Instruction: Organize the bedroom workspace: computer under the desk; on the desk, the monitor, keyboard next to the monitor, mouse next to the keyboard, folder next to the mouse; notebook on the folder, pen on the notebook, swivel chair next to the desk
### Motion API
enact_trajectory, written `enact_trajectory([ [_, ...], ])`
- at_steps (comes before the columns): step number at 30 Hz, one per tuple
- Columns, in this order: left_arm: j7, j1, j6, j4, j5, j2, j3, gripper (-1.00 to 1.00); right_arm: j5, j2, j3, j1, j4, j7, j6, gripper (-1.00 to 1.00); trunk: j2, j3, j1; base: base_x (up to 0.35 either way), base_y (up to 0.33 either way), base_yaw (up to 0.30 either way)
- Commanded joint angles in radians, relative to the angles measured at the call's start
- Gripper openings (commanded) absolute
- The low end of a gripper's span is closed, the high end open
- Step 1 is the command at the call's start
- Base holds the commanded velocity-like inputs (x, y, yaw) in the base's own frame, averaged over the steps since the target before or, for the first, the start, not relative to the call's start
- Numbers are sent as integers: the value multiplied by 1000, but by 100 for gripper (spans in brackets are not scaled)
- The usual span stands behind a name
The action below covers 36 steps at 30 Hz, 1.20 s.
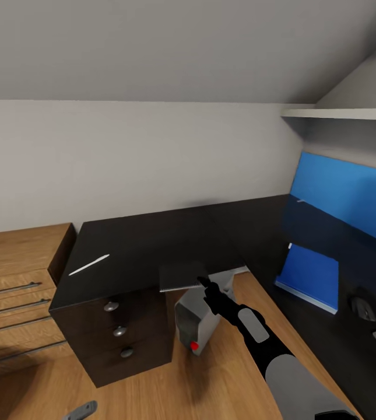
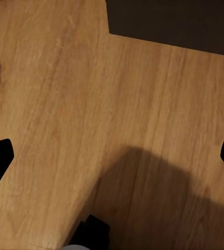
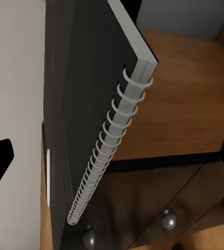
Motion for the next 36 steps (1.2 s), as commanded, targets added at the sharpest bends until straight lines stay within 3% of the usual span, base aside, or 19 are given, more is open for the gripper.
enact_trajectory([
  [1,10,-1,3,-3,3,2,-3,100,-4,0,1,-1,0,1,2,100,0,-1,0,51,0,0],
  [4,11,0,2,-3,6,2,-1,100,-4,0,1,-1,0,1,2,100,-21,-10,12,18,0,0],
  [36,9,0,2,2,7,2,-3,100,-6,0,-2,-1,37,4,2,100,-21,-10,12,43,0,0],
])
